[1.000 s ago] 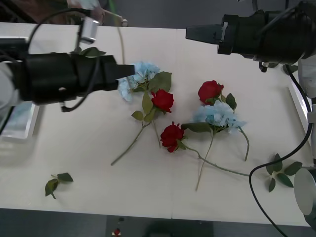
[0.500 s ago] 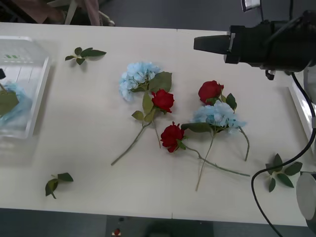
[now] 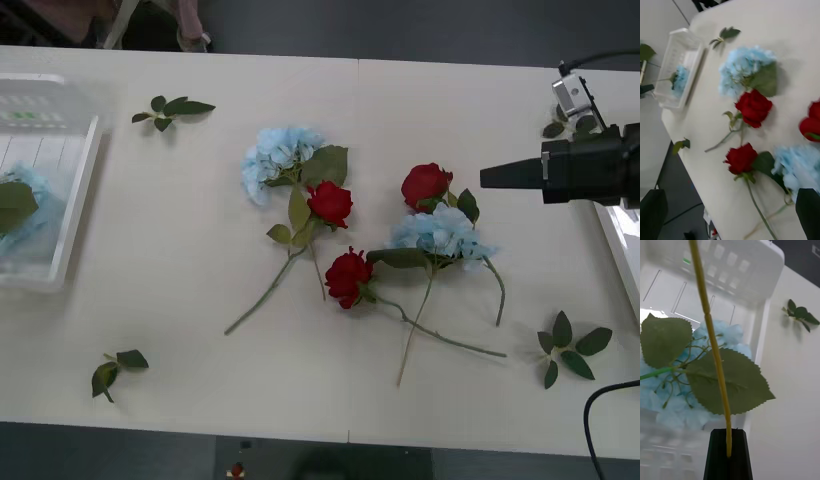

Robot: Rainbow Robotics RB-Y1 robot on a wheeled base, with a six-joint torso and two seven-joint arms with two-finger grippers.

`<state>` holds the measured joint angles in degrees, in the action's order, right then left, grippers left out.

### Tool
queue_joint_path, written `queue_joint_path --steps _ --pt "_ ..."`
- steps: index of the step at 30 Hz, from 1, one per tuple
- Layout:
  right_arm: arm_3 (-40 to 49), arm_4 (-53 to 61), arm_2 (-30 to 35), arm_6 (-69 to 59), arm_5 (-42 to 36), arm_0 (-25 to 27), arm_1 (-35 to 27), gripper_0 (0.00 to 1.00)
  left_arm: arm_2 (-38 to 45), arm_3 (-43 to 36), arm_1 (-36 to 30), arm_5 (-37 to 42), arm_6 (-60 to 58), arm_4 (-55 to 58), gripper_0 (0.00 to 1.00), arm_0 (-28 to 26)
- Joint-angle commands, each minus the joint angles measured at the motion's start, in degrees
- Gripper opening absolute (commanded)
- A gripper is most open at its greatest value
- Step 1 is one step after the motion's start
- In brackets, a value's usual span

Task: Put the red flowers into the right box and the blue flowers into the left box

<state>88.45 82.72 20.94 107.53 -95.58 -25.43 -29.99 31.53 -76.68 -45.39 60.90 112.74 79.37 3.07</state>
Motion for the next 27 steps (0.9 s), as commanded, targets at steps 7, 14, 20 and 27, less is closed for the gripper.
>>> queue_joint_path --steps 7,14,20,27 --pt "1.81 -19.70 1.21 -9.89 -2.24 1.26 -3.15 1.00 -4.73 3.47 -4.09 -5.00 1.17 -0.44 0.00 2.90" --pt "1.81 -30.77 -3.62 -13.66 1.01 0.03 -2.27 1.00 -4.55 4.43 -4.18 -5.00 1.70 -0.44 0.32 2.90" --pt "1.64 -37.98 -6.17 -14.28 4.00 -1.90 0.46 1.00 -4.02 4.43 -4.09 -5.00 2.49 0.35 0.62 2.82" --pt "-3.11 -42.81 -7.40 -13.49 7.34 -5.68 4.50 1.00 -1.83 4.08 -4.80 -4.39 3.19 5.01 0.72 1.32"
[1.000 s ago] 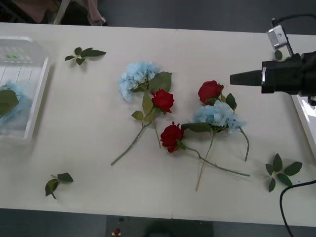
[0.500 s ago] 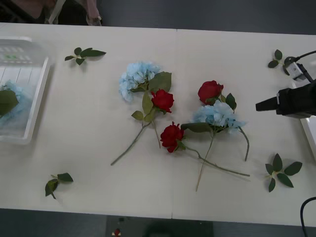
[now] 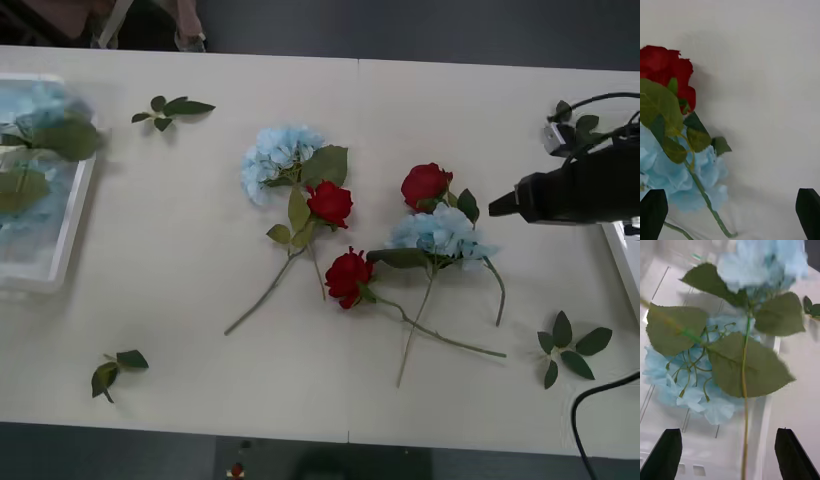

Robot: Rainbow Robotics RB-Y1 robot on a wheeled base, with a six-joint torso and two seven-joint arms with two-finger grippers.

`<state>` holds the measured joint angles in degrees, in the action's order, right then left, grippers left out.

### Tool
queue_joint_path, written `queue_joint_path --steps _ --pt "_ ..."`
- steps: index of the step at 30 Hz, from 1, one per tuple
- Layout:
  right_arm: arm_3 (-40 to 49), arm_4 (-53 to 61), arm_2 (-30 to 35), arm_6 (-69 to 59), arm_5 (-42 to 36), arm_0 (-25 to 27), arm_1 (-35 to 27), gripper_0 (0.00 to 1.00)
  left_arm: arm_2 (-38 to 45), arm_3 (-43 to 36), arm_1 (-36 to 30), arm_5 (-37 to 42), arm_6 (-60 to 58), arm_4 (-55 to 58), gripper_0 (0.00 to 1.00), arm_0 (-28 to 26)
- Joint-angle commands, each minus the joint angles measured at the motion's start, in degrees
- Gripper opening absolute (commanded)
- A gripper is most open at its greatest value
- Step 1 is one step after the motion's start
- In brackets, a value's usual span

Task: Put the red flowers into the right box and the blue flowers into the left box

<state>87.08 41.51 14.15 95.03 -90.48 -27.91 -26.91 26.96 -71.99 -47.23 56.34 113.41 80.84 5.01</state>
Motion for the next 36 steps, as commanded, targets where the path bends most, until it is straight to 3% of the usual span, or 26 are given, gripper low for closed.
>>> queue_joint_path --steps 1,6,11,16,21,24,31,35,36 --pt "-2.88 -2.14 -1.84 -0.99 3.91 -3.56 1.60 1.00 3.10 -1.40 -3.66 0.26 2.52 5.65 0.72 -1.67" --pt "-6.30 -2.84 -6.68 -1.60 11.38 -3.64 1.60 1.00 4.86 -6.94 -7.88 2.81 1.46 13.38 0.76 -6.60" --pt "-7.71 -4.25 -8.26 -1.52 12.70 -3.64 1.69 1.00 4.42 -10.45 -11.48 5.88 -5.39 18.57 0.85 -6.60" --pt "-8.77 -5.21 -8.79 -1.16 12.70 -3.56 1.69 1.00 1.08 -14.32 -12.97 5.88 -15.50 13.91 0.93 -2.55" --pt "-9.38 -6.00 -8.87 -1.08 12.61 -3.56 1.69 1.00 -7.18 -15.81 -12.97 5.62 -22.18 3.80 1.00 5.88" --pt "-9.47 -6.18 -8.87 -1.08 12.70 -3.56 1.69 0.65 -12.28 -16.25 -12.36 5.62 -24.29 -1.21 1.00 10.28" --pt "-10.00 -6.18 -9.31 -0.99 12.70 -3.56 1.69 0.34 -18.87 -19.15 -4.36 6.15 -24.02 -12.63 1.00 14.41" --pt "-10.96 -6.09 -9.58 -0.90 12.70 -3.56 1.69 0.00 -22.21 -20.38 2.85 7.82 -24.11 -20.54 1.00 17.31" --pt "-11.05 -6.00 -9.58 -0.90 12.70 -3.56 1.69 0.00 -22.83 -20.30 4.25 8.43 -24.29 -22.21 1.00 18.19"
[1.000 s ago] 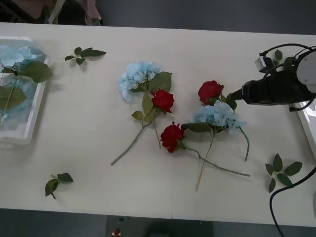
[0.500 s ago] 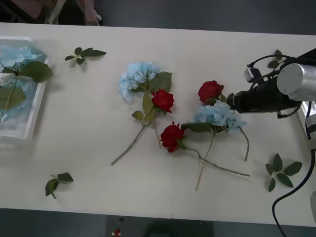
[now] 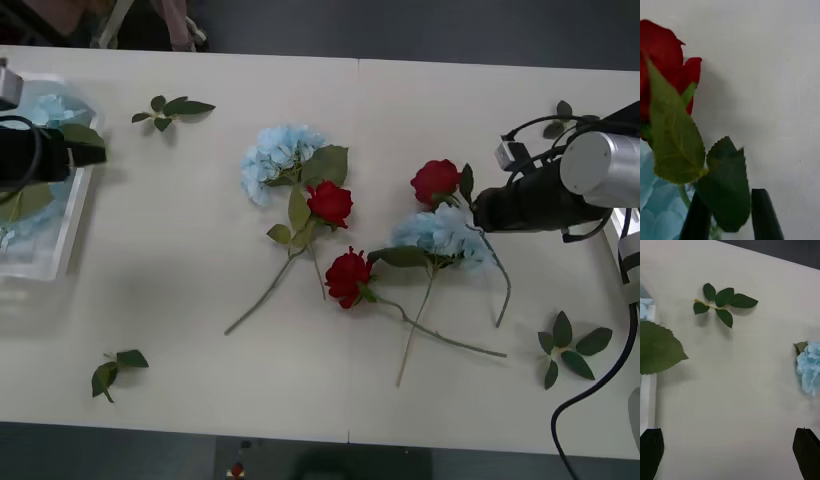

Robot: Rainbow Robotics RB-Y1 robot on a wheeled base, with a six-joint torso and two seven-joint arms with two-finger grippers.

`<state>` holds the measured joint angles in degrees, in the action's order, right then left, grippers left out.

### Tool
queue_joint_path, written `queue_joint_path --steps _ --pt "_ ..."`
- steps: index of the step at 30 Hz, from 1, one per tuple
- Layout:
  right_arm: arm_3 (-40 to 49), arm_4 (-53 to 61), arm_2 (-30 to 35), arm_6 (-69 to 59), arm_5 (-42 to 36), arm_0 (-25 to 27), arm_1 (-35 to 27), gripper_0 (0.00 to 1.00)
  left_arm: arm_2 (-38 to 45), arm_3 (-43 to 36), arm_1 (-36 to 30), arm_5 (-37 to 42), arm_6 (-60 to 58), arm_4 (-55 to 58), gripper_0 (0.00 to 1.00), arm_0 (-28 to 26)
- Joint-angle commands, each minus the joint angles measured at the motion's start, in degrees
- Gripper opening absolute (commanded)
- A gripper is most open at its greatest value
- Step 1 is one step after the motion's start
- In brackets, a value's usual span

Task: Put the red flowers into the right box and the blue flowers into the left box

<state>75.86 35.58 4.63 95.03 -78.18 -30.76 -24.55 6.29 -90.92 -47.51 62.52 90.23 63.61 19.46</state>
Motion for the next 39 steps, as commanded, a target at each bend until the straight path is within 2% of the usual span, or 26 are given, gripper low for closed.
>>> queue_joint_path --steps 1,11,12,15,16,18,27,33,39 --pt "0.08 -0.07 -0.06 -0.90 0.39 -0.71 -0.67 0.00 -2.87 -1.36 6.11 3.04 -1.29 -7.10 1.00 4.70" --pt "0.17 0.19 -0.06 -0.64 0.39 -0.80 -1.02 0.00 -7.44 -0.48 17.18 5.59 -13.94 -21.07 1.00 12.44" --pt "0.17 0.19 -0.06 -0.37 0.39 -0.71 -1.20 0.06 -8.23 -0.48 17.89 5.51 -15.44 -21.60 1.00 13.05" --pt "0.52 0.19 0.03 0.15 0.39 -0.80 -1.37 0.55 -10.34 -0.48 19.47 4.71 -19.74 -21.86 1.00 13.93" --pt "0.61 0.19 0.03 0.33 0.48 -0.71 -1.37 0.62 -10.69 -0.48 20.35 4.19 -21.50 -22.04 1.00 14.02" --pt "0.61 0.28 0.21 0.51 0.39 -0.80 -1.37 0.66 -10.78 -0.39 21.93 3.22 -25.02 -22.57 1.00 14.02" --pt "0.61 0.45 0.12 0.95 0.39 -0.71 -1.37 0.67 -15.87 0.57 22.98 1.99 -38.02 -25.73 1.00 16.31" --pt "-1.15 0.01 -0.94 1.03 1.53 -0.71 -1.37 0.67 -21.76 7.16 23.51 -5.22 -46.64 -26.26 1.00 20.26" --pt "-2.99 -0.34 -2.26 1.03 4.35 -0.71 -1.37 0.67 -23.26 12.53 25.62 -12.07 -47.52 -27.14 1.00 20.96"
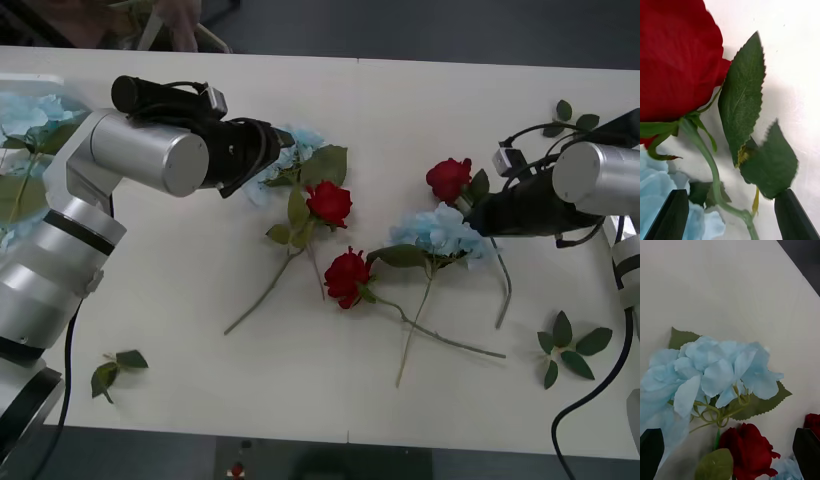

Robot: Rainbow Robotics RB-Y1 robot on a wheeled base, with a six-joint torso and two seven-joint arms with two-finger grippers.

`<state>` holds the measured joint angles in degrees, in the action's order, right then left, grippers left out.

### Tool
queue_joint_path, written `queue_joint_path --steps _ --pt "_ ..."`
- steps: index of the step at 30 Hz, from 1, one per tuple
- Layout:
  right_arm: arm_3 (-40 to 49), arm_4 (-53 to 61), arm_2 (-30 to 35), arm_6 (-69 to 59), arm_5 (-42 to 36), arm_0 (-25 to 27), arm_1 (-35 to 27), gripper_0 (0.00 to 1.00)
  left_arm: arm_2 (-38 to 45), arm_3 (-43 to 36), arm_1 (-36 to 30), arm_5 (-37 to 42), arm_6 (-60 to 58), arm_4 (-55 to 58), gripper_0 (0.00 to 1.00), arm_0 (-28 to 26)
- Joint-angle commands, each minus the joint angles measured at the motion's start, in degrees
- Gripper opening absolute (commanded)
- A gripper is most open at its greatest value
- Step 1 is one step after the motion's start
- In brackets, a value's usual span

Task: Put the red flowers into the right box and the blue flowers into the left box

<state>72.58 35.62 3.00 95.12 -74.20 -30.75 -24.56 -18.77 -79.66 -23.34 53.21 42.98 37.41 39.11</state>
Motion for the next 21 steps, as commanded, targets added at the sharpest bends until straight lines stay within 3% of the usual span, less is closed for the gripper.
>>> queue_joint_path --steps 1,3,4,6,7,15,21 --pt "0.28 -0.38 -0.72 0.94 0.46 -0.71 -1.28 0.67 1.72 1.79 1.81 -3.11 -0.18 -1.03 1.00 1.41" --pt "0.28 -0.29 -0.72 0.94 0.37 -0.71 -1.28 0.61 1.10 2.67 2.43 -3.20 -0.09 -1.11 1.00 2.03" --pt "0.28 -0.38 -0.90 0.94 0.46 -0.71 -1.19 0.47 0.58 3.02 2.51 -3.20 -0.26 -1.20 1.00 2.38" --pt "0.28 -0.46 -1.07 0.94 0.46 -0.71 -1.28 0.09 -0.39 3.90 2.60 -3.20 -0.62 -1.11 1.00 2.90" --pt "0.28 -0.46 -0.98 0.94 0.46 -0.71 -1.28 0.00 -1.09 4.60 2.60 -3.28 -0.79 -0.94 1.00 3.34" --pt "0.28 -0.46 -1.07 0.86 0.02 -0.71 -1.28 0.00 -8.74 13.65 2.60 -3.28 -1.05 -0.41 1.00 10.38" --pt "0.89 -0.29 0.51 0.94 0.19 -0.71 -1.28 0.00 -10.50 16.55 3.22 -3.20 -0.35 -1.47 1.00 11.96"
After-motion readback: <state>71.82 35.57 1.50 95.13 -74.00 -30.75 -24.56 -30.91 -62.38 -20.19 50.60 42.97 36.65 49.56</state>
